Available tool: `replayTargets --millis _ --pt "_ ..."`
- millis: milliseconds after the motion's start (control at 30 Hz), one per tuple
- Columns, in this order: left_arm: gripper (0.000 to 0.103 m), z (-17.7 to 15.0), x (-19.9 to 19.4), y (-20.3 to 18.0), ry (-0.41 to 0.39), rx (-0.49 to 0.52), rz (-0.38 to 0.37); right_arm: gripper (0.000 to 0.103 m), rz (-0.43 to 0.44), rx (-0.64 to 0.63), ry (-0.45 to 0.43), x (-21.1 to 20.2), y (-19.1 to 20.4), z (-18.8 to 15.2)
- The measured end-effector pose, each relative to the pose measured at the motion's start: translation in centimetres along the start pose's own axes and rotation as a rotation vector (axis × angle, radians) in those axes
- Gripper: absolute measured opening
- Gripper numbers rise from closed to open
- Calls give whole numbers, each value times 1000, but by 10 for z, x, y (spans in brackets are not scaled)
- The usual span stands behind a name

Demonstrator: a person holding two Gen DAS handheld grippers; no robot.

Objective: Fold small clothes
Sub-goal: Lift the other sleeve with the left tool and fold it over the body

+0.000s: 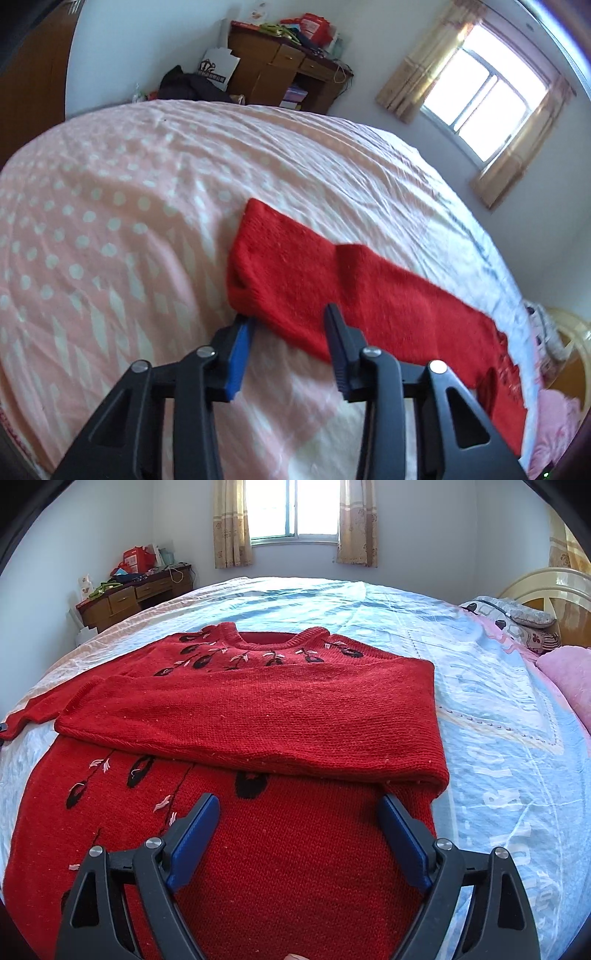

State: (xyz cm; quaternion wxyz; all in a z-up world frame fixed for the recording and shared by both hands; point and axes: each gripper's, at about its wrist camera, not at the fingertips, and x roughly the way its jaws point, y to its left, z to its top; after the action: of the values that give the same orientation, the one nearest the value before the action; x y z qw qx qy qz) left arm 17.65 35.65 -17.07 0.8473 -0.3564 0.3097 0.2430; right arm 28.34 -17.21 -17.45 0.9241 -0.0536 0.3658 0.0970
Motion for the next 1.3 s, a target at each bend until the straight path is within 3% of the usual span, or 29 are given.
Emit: replayTargets --millis 100,167,233,300,400,567,1033,1300 --pt "31 2 3 1 0 -3 4 88 0 0 0 0 0 0" --pt "22 4 1 1 -8 3 12 88 -2 -1 -1 0 0 0" --pt "21 7 6 -1 -4 18 21 88 -5 -1 -2 -1 0 0" --pt "11 8 8 0 -2 26 23 89 -4 0 -2 -1 0 0" --pt "7 8 5 1 -4 26 5 89 -6 0 -3 -1 0 0" --pt "7 8 -7 -10 -15 53 -50 89 -7 0 -3 -1 0 0" --pt "6 15 -48 -89 -116 208 -181 89 -20 10 -7 -2 0 2" --pt "6 17 -72 -145 -140 294 -281 89 -26 61 -43 -31 -12 15"
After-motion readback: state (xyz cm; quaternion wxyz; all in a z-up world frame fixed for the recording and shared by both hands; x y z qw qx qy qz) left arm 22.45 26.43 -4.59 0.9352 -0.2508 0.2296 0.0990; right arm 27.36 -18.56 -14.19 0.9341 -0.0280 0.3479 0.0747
